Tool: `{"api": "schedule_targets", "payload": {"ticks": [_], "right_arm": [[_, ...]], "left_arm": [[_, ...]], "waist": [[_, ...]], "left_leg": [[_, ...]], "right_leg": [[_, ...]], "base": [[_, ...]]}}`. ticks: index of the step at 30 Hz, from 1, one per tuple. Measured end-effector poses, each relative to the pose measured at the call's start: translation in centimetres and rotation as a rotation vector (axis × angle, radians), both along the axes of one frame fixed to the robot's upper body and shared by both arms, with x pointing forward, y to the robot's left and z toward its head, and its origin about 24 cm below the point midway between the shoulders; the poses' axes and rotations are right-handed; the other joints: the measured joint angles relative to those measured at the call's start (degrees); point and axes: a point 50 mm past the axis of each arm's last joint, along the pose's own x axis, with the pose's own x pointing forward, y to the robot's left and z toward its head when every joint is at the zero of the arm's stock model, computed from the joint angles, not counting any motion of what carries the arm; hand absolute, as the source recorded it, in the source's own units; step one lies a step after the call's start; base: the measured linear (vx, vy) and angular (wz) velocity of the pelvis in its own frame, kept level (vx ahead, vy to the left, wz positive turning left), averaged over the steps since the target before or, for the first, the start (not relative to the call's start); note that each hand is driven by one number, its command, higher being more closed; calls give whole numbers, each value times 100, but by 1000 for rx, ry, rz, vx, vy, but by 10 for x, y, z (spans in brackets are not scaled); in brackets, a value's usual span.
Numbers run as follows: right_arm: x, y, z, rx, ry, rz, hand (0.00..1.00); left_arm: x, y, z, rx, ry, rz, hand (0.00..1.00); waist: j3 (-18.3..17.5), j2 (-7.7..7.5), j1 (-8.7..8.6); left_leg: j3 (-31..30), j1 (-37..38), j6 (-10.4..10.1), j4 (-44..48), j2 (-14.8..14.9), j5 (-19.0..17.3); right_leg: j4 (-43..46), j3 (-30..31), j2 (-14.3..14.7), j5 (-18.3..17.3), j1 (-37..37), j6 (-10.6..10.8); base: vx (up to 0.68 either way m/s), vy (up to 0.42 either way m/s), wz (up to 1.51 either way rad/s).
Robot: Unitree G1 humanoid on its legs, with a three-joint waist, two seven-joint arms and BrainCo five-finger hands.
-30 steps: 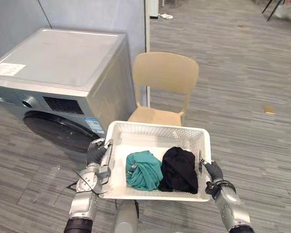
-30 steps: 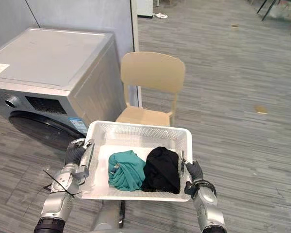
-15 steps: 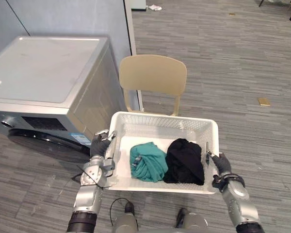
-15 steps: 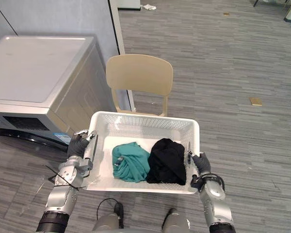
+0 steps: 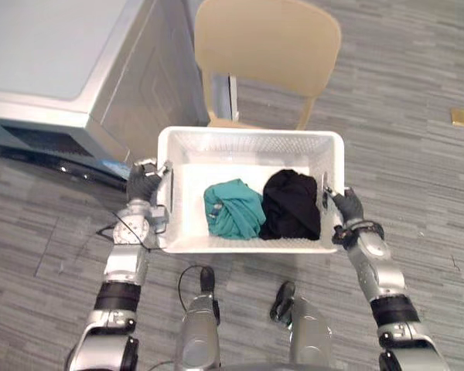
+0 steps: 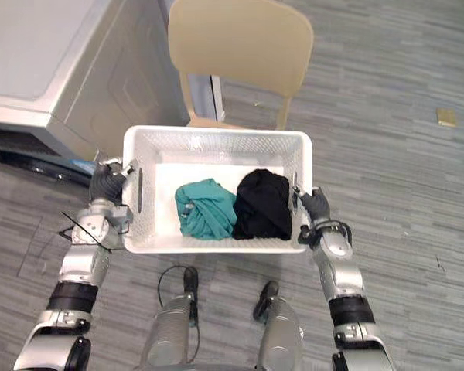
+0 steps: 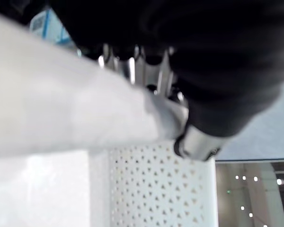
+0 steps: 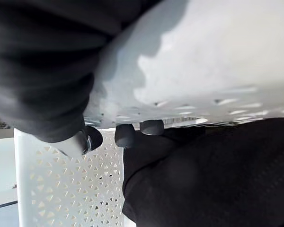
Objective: Pick up the laundry basket with both hands and put the clothes into the washing machine.
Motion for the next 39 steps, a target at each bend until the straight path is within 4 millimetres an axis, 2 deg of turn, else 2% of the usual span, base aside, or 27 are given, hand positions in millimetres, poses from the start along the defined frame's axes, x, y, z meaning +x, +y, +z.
{"api": "schedule_targets", "payload": {"ticks": [2, 3, 5, 6, 8, 11, 13, 20, 24, 26, 30, 31, 39], "right_arm": [[16, 3, 22, -6, -52, -16, 100], [20, 4, 27, -5, -64, -20, 100], [36, 8, 53, -11, -117, -36, 100], [38, 8, 57, -12, -125, -41, 100], [53, 10, 86, -9, -177, -68, 100], [58, 8, 107, -18, -227, -96, 100], [60, 12, 121, 14, -272, -101, 100], [64, 23, 159, 101, -369, -110, 100], [62, 28, 164, 124, -401, -103, 100], [60, 29, 170, 135, -426, -106, 100], [60, 31, 169, 141, -426, -101, 100], [60, 31, 170, 142, -428, -102, 0], [61, 41, 168, 202, -418, -79, 0]], "left_arm": [[17, 0, 27, 26, -57, 12, 100], [20, 1, 34, 37, -71, 15, 100], [34, 3, 62, 92, -110, 37, 100], [37, 3, 66, 99, -117, 40, 100], [48, 0, 92, 148, -156, 56, 100], [56, -4, 115, 151, -198, 82, 100], [62, -6, 141, 164, -241, 111, 100], [56, -9, 210, 181, -407, 154, 100], [54, -8, 221, 169, -438, 173, 100], [52, -9, 229, 154, -461, 172, 100], [51, -9, 231, 152, -466, 172, 100], [51, -10, 231, 149, -467, 171, 0], [52, -5, 230, 36, -462, 182, 0]], "waist": [[275, 14, 90], [331, 22, 96], [442, 18, 90], [444, 21, 91], [501, 27, 104], [554, 12, 106], [619, 38, 86], [716, 33, 112], [736, 39, 142], [742, 45, 228], [751, 47, 227], [751, 47, 217], [752, 47, 231]], "left_leg": [[-56, -241, 12, 176, 6, 9], [-101, -320, 18, 225, 4, 13], [-176, -651, 76, 338, 7, 55], [-180, -719, 82, 354, 10, 59], [-183, -1087, 97, 518, 75, 69], [-180, -1384, 109, 683, 140, 61], [-161, -1634, 150, 841, 246, 34], [-56, -2338, 166, 1124, 548, 19], [223, -2551, 243, 1313, 783, -30], [352, -2685, 261, 1427, 909, -41], [412, -2728, 328, 1547, 1020, -92], [410, -2741, 328, 1554, 1038, -93], [439, -2871, 348, 1658, 1162, -135]], "right_leg": [[134, -23, -32, 13, -183, -21], [155, -56, -37, 17, -216, -28], [190, -109, -40, 71, -460, -80], [186, -114, -38, 90, -513, -84], [151, -106, -3, 213, -787, -98], [36, -106, 73, 345, -964, -105], [-102, -115, 184, 472, -1094, -129], [-353, -158, 451, 708, -1569, -225], [-516, -156, 601, 801, -1650, -227], [-557, -116, 662, 851, -1771, -229], [-558, -111, 738, 850, -1771, -229], [-559, -128, 748, 849, -1776, -228], [-498, -212, 785, 846, -1873, -227]], "base": [[-144, -16, 9], [-132, -16, 17], [-136, -1, 12], [-108, 19, -1], [-58, 13, -7], [-47, 25, -14], [-33, 10, -18], [-18, -19, -16], [16, -11, -18], [37, -15, -25], [42, -20, -11], [34, -22, -2], [14, -13, -4]]}}
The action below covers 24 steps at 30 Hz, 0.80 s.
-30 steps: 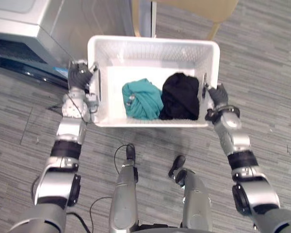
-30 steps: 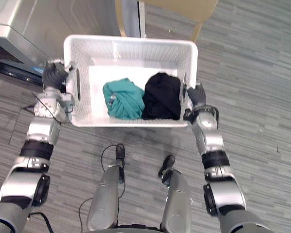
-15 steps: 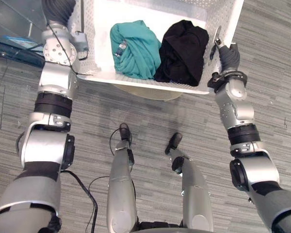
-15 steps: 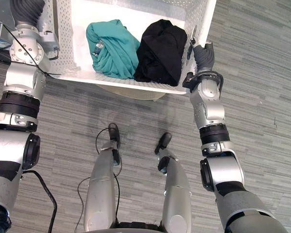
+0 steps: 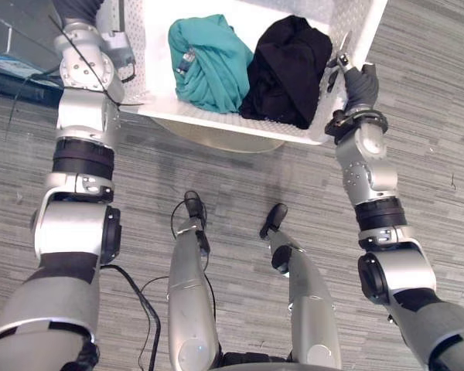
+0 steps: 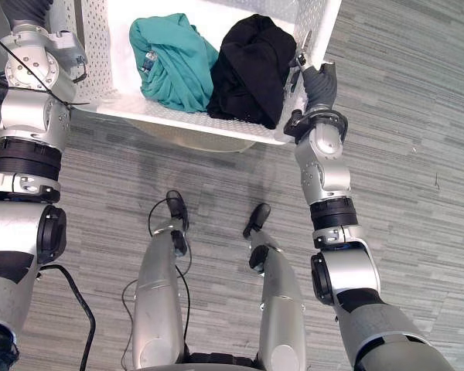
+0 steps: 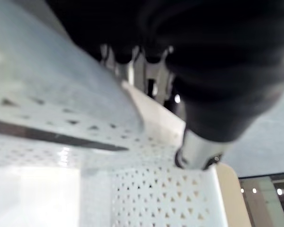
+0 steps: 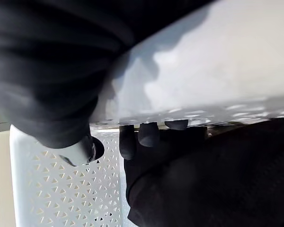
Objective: Pick up the laundry basket with both hands and put the clothes into the washing machine.
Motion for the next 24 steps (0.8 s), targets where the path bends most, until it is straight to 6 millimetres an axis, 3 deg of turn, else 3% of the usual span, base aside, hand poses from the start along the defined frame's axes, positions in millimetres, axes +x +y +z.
{"api": "schedule_targets", "payload": {"ticks": [5, 12, 15, 19, 24], "right_arm": [[0, 11, 24, -5, -59, 36, 0], [1, 22, 29, -64, -75, 98, 0], [2, 17, 29, -92, -70, 96, 0], [3, 3, 31, -124, -69, 68, 0], [13, -9, 7, -133, 44, 28, 0]], "left_arm": [[2, 4, -3, -52, 23, -32, 0], [5, 12, -9, -65, 57, -50, 0], [4, 16, -11, -52, 65, -50, 0], [5, 25, -28, -23, 116, -48, 0], [9, 30, -47, -29, 182, -45, 0]], "waist": [[0, 0, -4], [0, -1, 0], [-1, -2, -7], [-6, -10, -14], [-6, -12, -134]], "left_leg": [[73, 47, 23, 71, 44, -15], [220, 407, 27, 40, 42, -18], [240, 656, 22, -56, 41, -27], [366, 1035, 28, -195, -4, -18], [491, 1379, -1, -510, -183, 82]], "right_leg": [[163, 2, -37, -20, -26, -8], [429, -12, -169, -164, 145, -52], [433, -74, -196, -228, 399, -81], [547, -99, -311, -353, 667, -86], [714, -142, -524, -499, 825, -81]], "base": [[3, -4, -2], [-7, -16, 2], [-16, -37, 13], [12, -32, 15], [35, -45, 17]]}}
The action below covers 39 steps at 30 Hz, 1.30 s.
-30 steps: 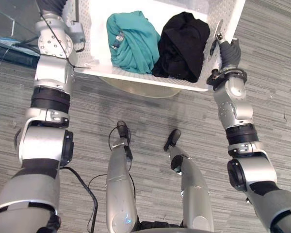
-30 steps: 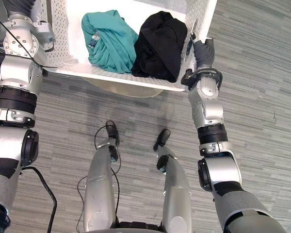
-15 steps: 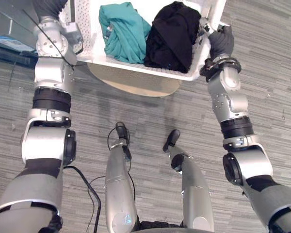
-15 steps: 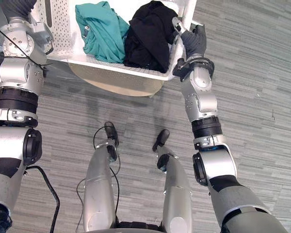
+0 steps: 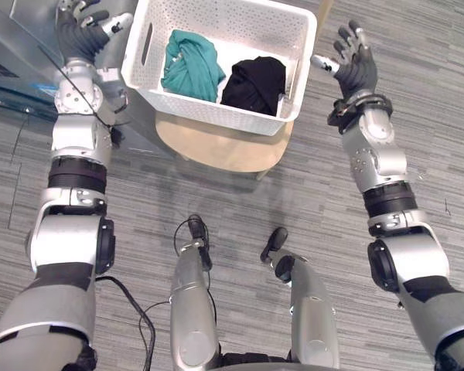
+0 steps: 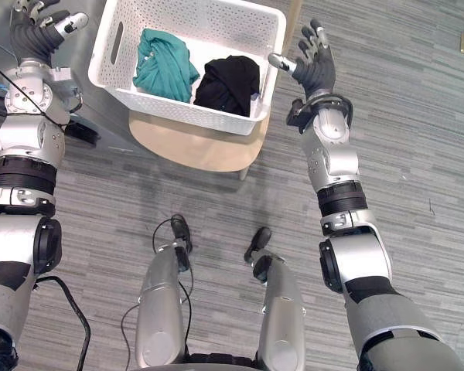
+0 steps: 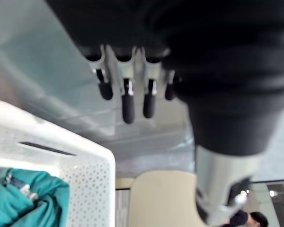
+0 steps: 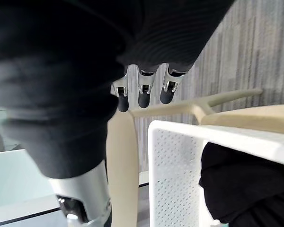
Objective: Pick up the laundry basket with both hands and put the clothes into the washing machine.
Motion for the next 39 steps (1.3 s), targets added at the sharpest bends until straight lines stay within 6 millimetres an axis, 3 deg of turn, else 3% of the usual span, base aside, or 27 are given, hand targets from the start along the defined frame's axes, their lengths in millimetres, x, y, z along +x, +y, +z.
{"api": "schedule_targets", "payload": {"ticks": [6, 10, 12, 14, 17, 19, 21, 25, 29, 33, 35, 39], "right_arm": [[2, -18, -31, -23, 113, -50, 0], [-18, -32, -56, -18, 98, -64, 0], [-35, -40, -82, -28, 129, -78, 0], [-60, -60, -130, -29, 240, -121, 0], [-87, -85, -173, -32, 361, -210, 0], [-121, -106, -211, -34, 477, -296, 0], [-144, -109, -234, -19, 547, -334, 0], [-187, -87, -271, -28, 662, -307, 0], [-200, -59, -290, 6, 728, -221, 0], [-193, -32, -293, 24, 731, -134, 0], [-179, -10, -297, 22, 744, -70, 0], [-161, 16, -296, -8, 747, 8, 0]], "left_arm": [[4, 1, -30, -12, 83, -6, 0], [-15, 0, -64, 10, 58, -48, 0], [-30, 3, -90, -16, 64, -64, 0], [-52, 7, -131, -88, 104, -60, 0], [-79, 12, -174, -161, 164, -34, 0], [-111, 9, -220, -245, 255, -22, 0], [-137, 0, -248, -299, 319, -24, 0], [-184, -27, -302, -382, 497, -27, 0], [-208, -44, -325, -447, 587, -15, 0], [-220, -52, -339, -480, 653, -2, 0], [-228, -55, -352, -480, 727, 26, 0], [-231, -61, -359, -507, 771, 59, 0]], "waist": [[0, 1, -21], [-1, 2, -4], [-2, 2, 3], [-13, 1, -5], [-174, 10, -18], [-598, 10, -47], [-904, 17, -129], [-1588, 39, -195], [-1886, 140, -190], [-1998, 229, -133], [-2084, 237, -75], [-2088, 300, 21]], "left_leg": [[68, 413, 15, -80, -56, 29], [105, 767, 8, -155, -151, 14], [100, 975, -12, -173, -222, -27], [75, 1376, -21, -300, -386, -37], [29, 1635, -55, -428, -508, -65], [14, 1862, -63, -704, -604, -61], [-7, 2116, -75, -938, -659, -50], [-98, 2745, -170, -1469, -781, 27], [-257, 3047, -177, -1535, -781, 26], [-407, 3228, -182, -1530, -673, 7], [-485, 3306, -186, -1518, -614, 1], [-733, 3105, -76, -1086, -560, -125]], "right_leg": [[84, -51, -89, -97, 352, 27], [239, -77, -216, -337, 655, 71], [370, -76, -313, -481, 816, 105], [492, -46, -455, -667, 1123, 189], [492, -42, -487, -803, 1358, 240], [355, -86, -499, -851, 1535, 304], [183, -174, -488, -865, 1806, 333], [-251, -347, -413, -820, 2447, 417], [-641, -543, -243, -728, 3005, 487], [-1239, -720, 50, -520, 3525, 507], [-1448, -774, 179, -458, 3735, 491], [-1472, -926, 241, -535, 3901, 518]], "base": [[61, -41, 9], [51, -44, 18], [61, -50, 21], [59, -50, 22], [34, -47, 14], [65, -57, 10], [86, -33, 13], [161, -5, 16], [118, -1, 18], [34, -5, 18], [-15, -10, 12], [-78, -9, 28]]}}
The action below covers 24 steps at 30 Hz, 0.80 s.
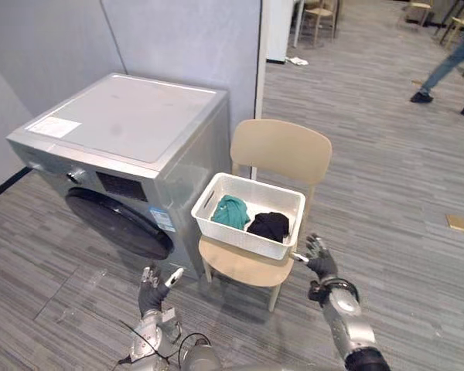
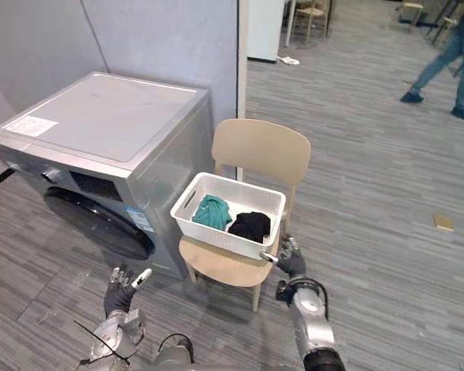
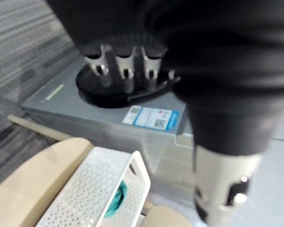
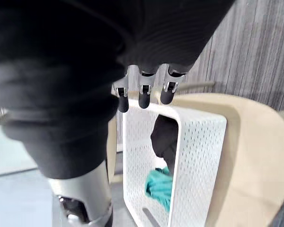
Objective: Pick up the laundry basket with both hands and put the clothes into the washing machine.
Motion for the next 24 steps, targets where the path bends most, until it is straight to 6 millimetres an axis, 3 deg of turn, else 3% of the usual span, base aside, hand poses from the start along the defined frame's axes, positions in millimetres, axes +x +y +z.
{"api": "schedule_targets", "payload": {"ticks": [3, 5, 6, 8, 9, 10, 11, 12, 13, 14, 15, 16, 17, 18, 19, 20, 21, 22, 23, 24], "right_arm": [[3, 7, 3, 40, -18, -19, 0], [3, 7, 3, 44, -15, -34, 0], [3, 7, 3, 36, -14, -35, 0], [3, 6, 3, 32, -14, -50, 0], [3, 6, 4, 32, -16, -53, 0], [3, 5, 5, 33, -22, -59, 0], [2, 1, 6, 33, -30, -73, 0], [2, -3, 5, 36, -28, -89, 0], [2, -8, 6, 45, -28, -108, 0], [2, -7, 5, 69, -21, -123, 0], [1, -8, 4, 70, -16, -126, 0], [1, -5, 4, 86, -15, -129, 0], [2, -1, 4, 113, -15, -131, 0], [3, 1, 5, 121, -17, -128, 0], [7, 4, 8, 128, -30, -117, 0], [14, 10, 14, 121, -49, -86, 0], [15, 12, 15, 124, -56, -77, 0], [15, 13, 15, 129, -61, -71, 0], [13, 11, 14, 129, -58, -77, 0], [12, 9, 14, 127, -57, -80, 0]], "left_arm": [[-1, -2, -1, -1, 14, 32, 0], [-2, -1, -2, -14, 20, 62, 0], [-3, -1, -2, -16, 19, 69, 0], [-3, -1, -2, -19, 26, 83, 0], [-1, -3, -2, -19, 22, 72, 0], [1, -6, -1, -20, 15, 60, 0], [8, -12, 2, -24, -1, 24, 0], [15, -20, 5, -29, -22, -16, 0], [24, -29, 9, -32, -48, -70, 0], [34, -30, 16, -8, -80, -117, 0], [38, -28, 19, 12, -91, -127, 0], [42, -23, 22, 45, -101, -141, 0], [43, -18, 23, 68, -102, -145, 0], [42, -14, 23, 82, -97, -144, 0], [38, -5, 22, 109, -87, -123, 0], [30, 7, 21, 136, -69, -81, 0], [27, 12, 20, 143, -58, -63, 0], [22, 16, 18, 150, -43, -54, 0], [21, 15, 17, 164, -41, -68, 0], [22, 14, 18, 165, -44, -75, 0]], "waist": [[-45, 80, 35], [-37, 29, 108], [-54, 56, 112], [-52, -3, 71], [-93, -97, -48], [-112, -116, -78], [-122, -124, -98], [-139, -105, -105], [-184, -97, -108], [-236, -181, -82], [-279, -258, -57], [-292, -317, -34], [-292, -320, 6], [-291, -319, 13], [-238, -181, 105], [-221, -127, 145], [-208, -88, 134], [-187, -19, 110], [-214, -74, 94], [-213, -103, 80]], "left_leg": [[15, -177, 400, 163, 2, -257], [454, -180, 576, 356, 143, -370], [438, -344, 668, 870, 269, -435], [408, -456, 654, 1562, 615, -456], [435, -473, 648, 1804, 893, -458], [450, -479, 642, 1841, 993, -460], [465, -515, 607, 1847, 1104, -449], [465, -553, 440, 1837, 1195, -463], [468, -679, -265, 1791, 1188, -790], [422, -1059, -533, 2173, 901, -1096], [368, -1225, -409, 2360, 753, -1237], [282, -1515, -205, 2677, 471, -1409], [313, -1559, 20, 2812, 168, -1552], [389, -1499, 140, 2794, 29, -1618], [707, -1257, 326, 2636, -63, -1718], [923, -947, 421, 2350, -109, -1699], [990, -767, 488, 2105, -183, -1653], [1063, -432, 557, 1569, -366, -1459], [1066, -145, 639, 1031, -617, -1265], [1060, -39, 689, 807, -746, -1193]], "right_leg": [[141, -129, -106, -115, 27, -8], [244, -136, -290, -67, 20, -79], [445, -192, -435, -81, -3, -63], [833, -181, -749, -151, -9, 56], [1098, -239, -1099, -202, -59, 229], [1196, -251, -1233, -198, -90, 316], [1288, -299, -1415, -172, -105, 483], [1333, -364, -1574, -121, -103, 590], [1329, -461, -1796, 16, -84, 814], [1196, -528, -2004, 283, -30, 922], [1052, -534, -2072, 535, -24, 915], [794, -467, -2207, 1180, 23, 829], [728, -309, -2433, 1968, -5, 573], [735, -187, -2566, 2410, -81, 260], [1133, 17, -2771, 2548, -350, -623], [1768, 269, -2656, 1830, -674, -686], [2012, 302, -2532, 1514, -779, -574], [2345, 354, -2216, 936, -919, -283], [2513, 292, -1828, 515, -1011, -212], [2539, 286, -1612, 337, -1055, -189]], "base": [[-88, 35, 36], [3, 75, 1], [22, 145, 5], [10, 165, 10], [28, 294, 23], [51, 385, 37], [80, 335, 46], [123, 567, 71], [155, 748, 98], [166, 750, 97], [190, 672, 97], [226, 704, 78], [239, 735, 67], [231, 694, 26], [210, 612, -20], [187, 577, -36], [135, 527, -29], [102, 458, -1], [88, 425, 11], [66, 352, 26]]}}
